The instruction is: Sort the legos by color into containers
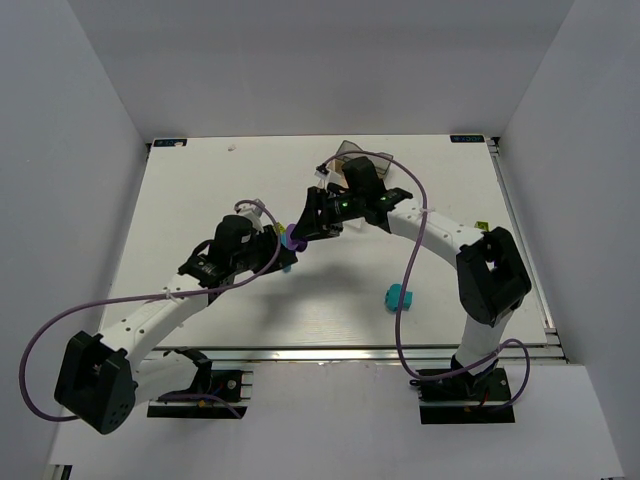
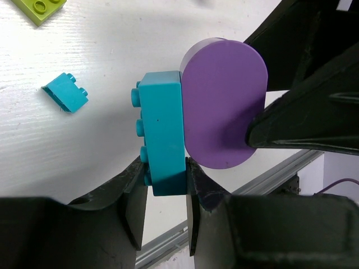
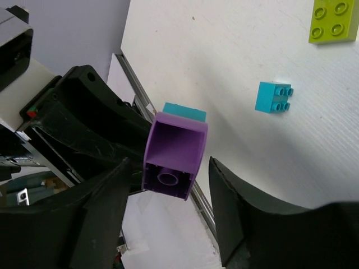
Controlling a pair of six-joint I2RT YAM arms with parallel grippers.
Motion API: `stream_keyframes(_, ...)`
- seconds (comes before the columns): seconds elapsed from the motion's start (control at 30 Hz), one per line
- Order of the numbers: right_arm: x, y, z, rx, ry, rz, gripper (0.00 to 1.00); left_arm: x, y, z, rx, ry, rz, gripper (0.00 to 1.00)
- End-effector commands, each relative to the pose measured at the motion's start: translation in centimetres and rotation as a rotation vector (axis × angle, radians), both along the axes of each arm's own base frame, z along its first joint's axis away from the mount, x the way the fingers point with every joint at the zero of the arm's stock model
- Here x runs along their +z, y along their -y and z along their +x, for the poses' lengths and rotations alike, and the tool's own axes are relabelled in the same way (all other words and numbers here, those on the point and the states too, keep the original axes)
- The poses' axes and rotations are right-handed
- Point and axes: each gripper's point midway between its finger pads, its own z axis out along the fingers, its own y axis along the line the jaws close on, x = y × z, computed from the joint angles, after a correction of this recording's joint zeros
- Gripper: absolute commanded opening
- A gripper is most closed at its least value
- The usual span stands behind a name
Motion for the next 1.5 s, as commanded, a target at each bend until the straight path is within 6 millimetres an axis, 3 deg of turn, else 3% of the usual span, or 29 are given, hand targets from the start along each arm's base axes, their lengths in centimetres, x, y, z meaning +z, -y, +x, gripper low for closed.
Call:
stream_keyframes(0.0,1.4,-1.1,0.5,0.0,0.011,0.042,0.61,1.7,0.7,0.8,-0.002,0.05,-0.023,0.0)
stream_keyframes(0.37,1.1,-0.8,-0.7,0.048,-0.051,0.081,0.09,0.9,-0.3,1.2,0.032,0.052,0.054,0.0)
stream_keyframes(0.47,1.5,0.1,-1.0,0.085,-0.058,0.111,0.0,0.2,-1.3,1.2,0.048,0.049,0.114,0.0)
stream_keyframes(0.83,2.2,3.6,0.5,0.071,-0.052,0.17,0.0,-0.1,-3.4,1.9,0.083,0.069,0.25,0.0)
stream_keyframes(0.9,2.6,4.0,1.8,0.06,0.028,0.15,0.0,0.3,-3.3,2.1,0.092,0.075,0.246,0.0)
stream_keyframes(0.93,1.1,5.8,5.6,0.034,0.348,-0.057,0.0,0.6,-3.2,2.5,0.107,0.068,0.24,0.0)
stream_keyframes(0.97,2.3,5.7,6.0,0.031,0.378,-0.046,0.0,0.8,-3.1,2.5,0.111,0.066,0.236,0.0)
stream_keyframes(1.0,1.8,6.9,8.5,0.005,0.562,-0.154,0.0,1.1,-3.1,2.6,0.117,0.066,0.228,0.0)
stream_keyframes(1.13,2.1,9.4,13.2,-0.001,0.92,-0.351,0.0,2.3,-2.5,2.8,0.133,0.077,0.172,0.0)
stream_keyframes(1.23,1.8,10.3,15.9,0.005,1.049,-0.463,0.0,3.2,-2.2,2.9,0.142,0.087,0.132,0.0)
stream_keyframes(1.3,0.6,10.6,17.5,0.009,1.078,-0.523,0.0,3.7,-2.0,2.9,0.145,0.093,0.111,0.0)
stream_keyframes(1.37,-1.0,10.6,18.9,0.022,1.095,-0.563,0.0,4.1,-1.8,2.9,0.141,0.098,0.095,0.0)
stream_keyframes(1.43,-0.7,10.4,20.1,0.008,1.114,-0.576,0.0,4.5,-1.6,2.9,0.142,0.101,0.082,0.0)
stream_keyframes(1.47,-1.6,10.1,20.5,0.013,1.106,-0.58,0.0,4.6,-1.6,3.0,0.144,0.104,0.077,0.0)
